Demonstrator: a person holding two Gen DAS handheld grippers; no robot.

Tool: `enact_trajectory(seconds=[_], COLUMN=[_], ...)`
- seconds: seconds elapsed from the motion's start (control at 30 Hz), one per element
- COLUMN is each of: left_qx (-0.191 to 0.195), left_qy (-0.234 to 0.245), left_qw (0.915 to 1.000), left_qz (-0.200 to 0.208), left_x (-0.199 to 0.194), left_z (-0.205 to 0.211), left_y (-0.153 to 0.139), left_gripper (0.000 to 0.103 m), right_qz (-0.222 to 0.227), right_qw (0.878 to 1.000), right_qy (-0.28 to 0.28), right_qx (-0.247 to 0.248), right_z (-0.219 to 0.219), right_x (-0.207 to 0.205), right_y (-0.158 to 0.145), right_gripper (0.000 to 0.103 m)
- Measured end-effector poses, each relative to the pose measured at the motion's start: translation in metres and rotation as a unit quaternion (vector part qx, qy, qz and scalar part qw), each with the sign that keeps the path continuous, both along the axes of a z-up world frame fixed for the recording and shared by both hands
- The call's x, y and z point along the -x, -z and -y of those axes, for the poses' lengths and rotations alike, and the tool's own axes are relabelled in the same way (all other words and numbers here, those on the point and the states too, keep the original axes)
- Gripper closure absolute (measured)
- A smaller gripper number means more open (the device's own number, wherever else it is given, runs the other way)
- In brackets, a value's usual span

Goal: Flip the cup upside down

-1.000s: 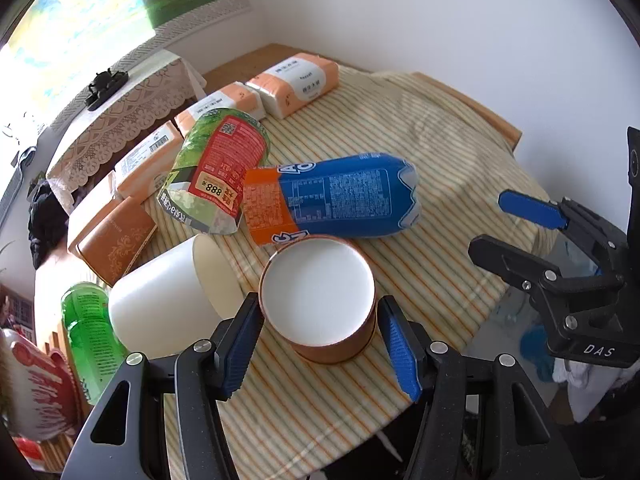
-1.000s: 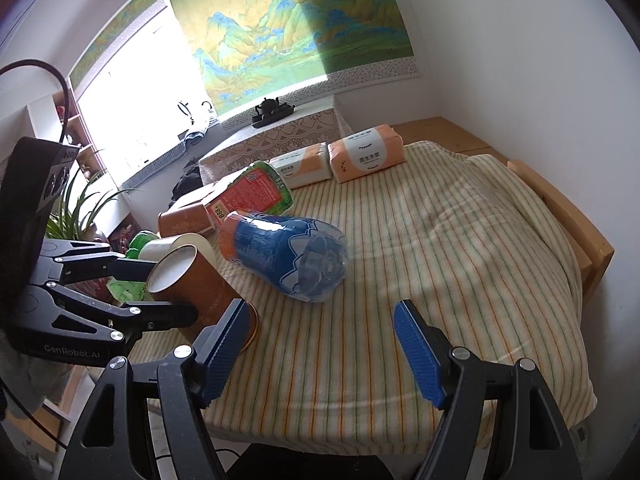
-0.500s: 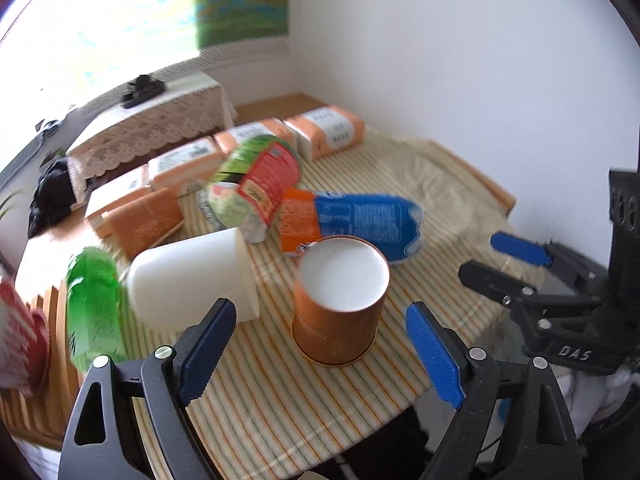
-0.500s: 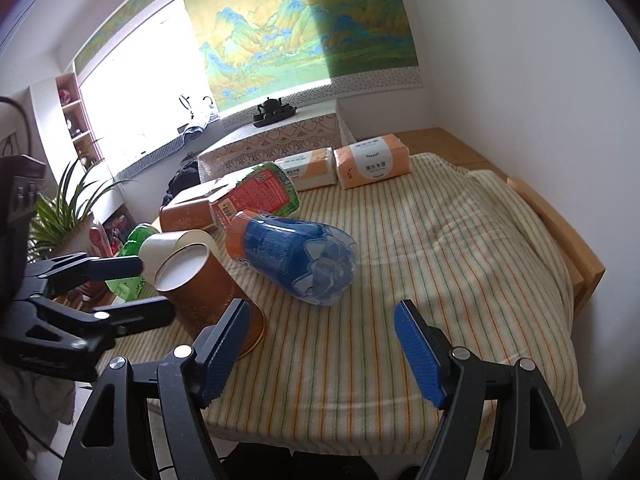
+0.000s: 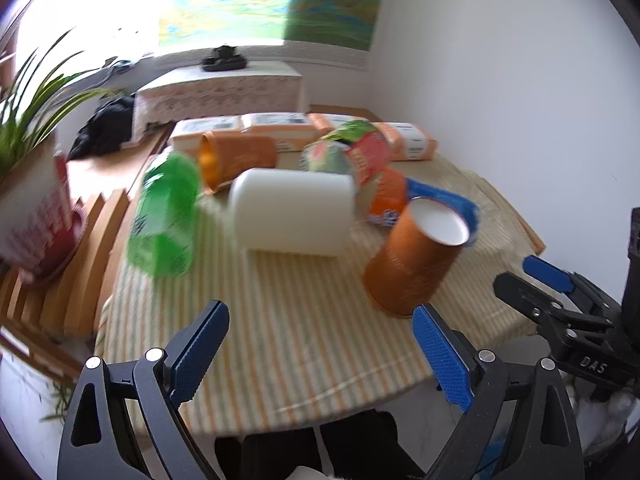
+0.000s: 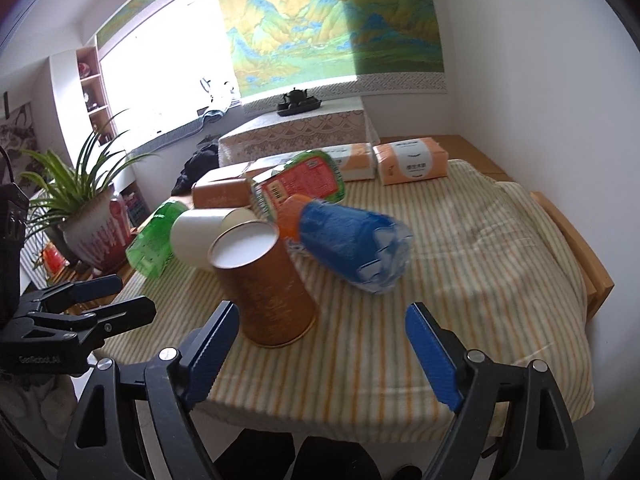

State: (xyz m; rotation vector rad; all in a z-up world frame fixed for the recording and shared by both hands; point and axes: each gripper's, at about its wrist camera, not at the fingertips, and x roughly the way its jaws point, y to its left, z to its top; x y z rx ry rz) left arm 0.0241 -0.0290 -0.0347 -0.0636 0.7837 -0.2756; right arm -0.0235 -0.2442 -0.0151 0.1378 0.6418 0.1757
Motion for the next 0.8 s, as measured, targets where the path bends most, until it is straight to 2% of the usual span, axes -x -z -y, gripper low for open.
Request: enact_trajectory(seconds=[0.1,0.2,0.3,0.47,0.8], left_qx=[0.000,0.000,-0.025,-0.051,-0.020], left_qy=[-0.031,-0.058,-0.089,-0.109,-0.113], left_qw=[0.9994,0.9979,0.9936,0.9859,0.9807], left_qz=[0.015,0.029,0.065,0.116,0.159], left_x=[0.008,0.015,0.024,0.034,0.047], left_z=[-0.011,-0.017,-0.019,-0.017,-0.012], left_y=[0.004,0.005,0.004,-0.006,-0.026], left_gripper=[0.007,0.007,0.006,0.001,0.001], right_qz=[0.000,0.004,0.013,0.028,0.080], right_qw=[1.000,1.000,1.000,0.999,0.996], right_qy=[-0.004,-0.005,-0.003,0.001,0.033], right_qx=[0.004,0.005,0.006,0.017,0.026], right_z=[-0.009,-0.015,-0.020,-0.027,-0.028], right_x=[0.002,0.003,0.005,0.009,0.025], right_y=[0.001,0.001,0.000,-0.002,-0.012], right_gripper=[0.020,0.015,0.013,0.013,0.012])
